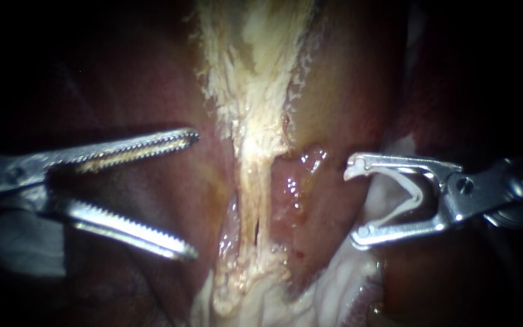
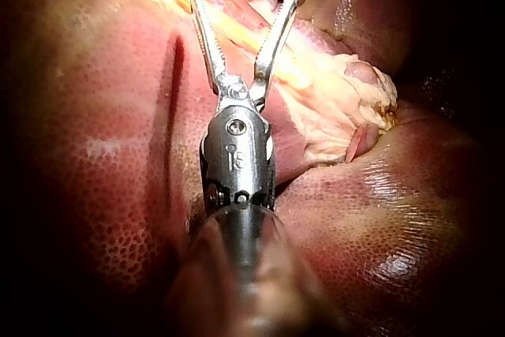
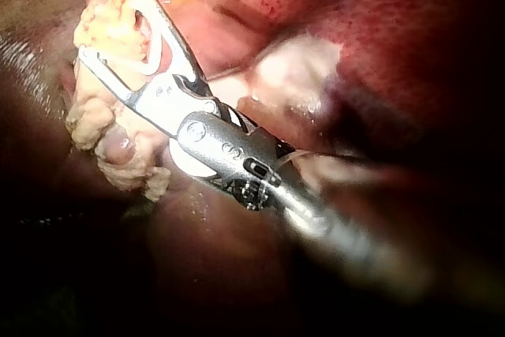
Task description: Grabbing gallbladder
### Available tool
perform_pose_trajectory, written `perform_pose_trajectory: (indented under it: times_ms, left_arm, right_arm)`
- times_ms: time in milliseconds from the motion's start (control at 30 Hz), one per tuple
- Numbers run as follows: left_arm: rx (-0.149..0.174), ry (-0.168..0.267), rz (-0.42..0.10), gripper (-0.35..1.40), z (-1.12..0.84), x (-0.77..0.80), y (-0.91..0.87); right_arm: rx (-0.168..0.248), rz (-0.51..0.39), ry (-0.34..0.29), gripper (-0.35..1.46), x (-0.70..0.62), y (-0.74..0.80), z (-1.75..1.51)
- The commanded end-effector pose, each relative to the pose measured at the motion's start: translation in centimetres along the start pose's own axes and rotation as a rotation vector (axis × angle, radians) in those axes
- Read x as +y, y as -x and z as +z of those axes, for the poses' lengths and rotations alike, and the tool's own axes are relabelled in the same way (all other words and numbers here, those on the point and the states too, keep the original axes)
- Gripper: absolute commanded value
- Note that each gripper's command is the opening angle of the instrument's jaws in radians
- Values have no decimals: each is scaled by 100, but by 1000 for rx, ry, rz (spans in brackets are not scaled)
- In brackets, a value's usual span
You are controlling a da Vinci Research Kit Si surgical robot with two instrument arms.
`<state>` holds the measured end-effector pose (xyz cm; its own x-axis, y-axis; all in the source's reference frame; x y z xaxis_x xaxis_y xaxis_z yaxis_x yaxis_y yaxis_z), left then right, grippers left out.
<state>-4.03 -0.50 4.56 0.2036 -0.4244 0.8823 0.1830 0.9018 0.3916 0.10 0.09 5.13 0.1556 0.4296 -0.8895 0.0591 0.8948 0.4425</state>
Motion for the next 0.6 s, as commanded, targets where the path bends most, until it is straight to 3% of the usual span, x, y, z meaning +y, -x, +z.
perform_pose_trajectory:
  times_ms: [33, 167, 333, 433, 600]
  left_arm:
    - [0, 0, 0, 79, 0, 0, 0]
    - [3, 18, 0, 71, 0, 0, 0]
    - [10, 118, -159, 54, 3, 4, 1]
    - [40, 158, -230, 49, 12, 13, 1]
    - [77, 204, -292, 49, 31, 28, -4]
  right_arm:
    - [0, 0, 0, 58, 0, 0, 0]
    - [0, 0, 0, 58, 0, 0, 0]
    - [0, 0, 0, 58, 0, 0, 0]
    - [0, 0, 0, 58, 0, 0, 0]
    - [-1, 0, 0, 58, 0, 0, -1]
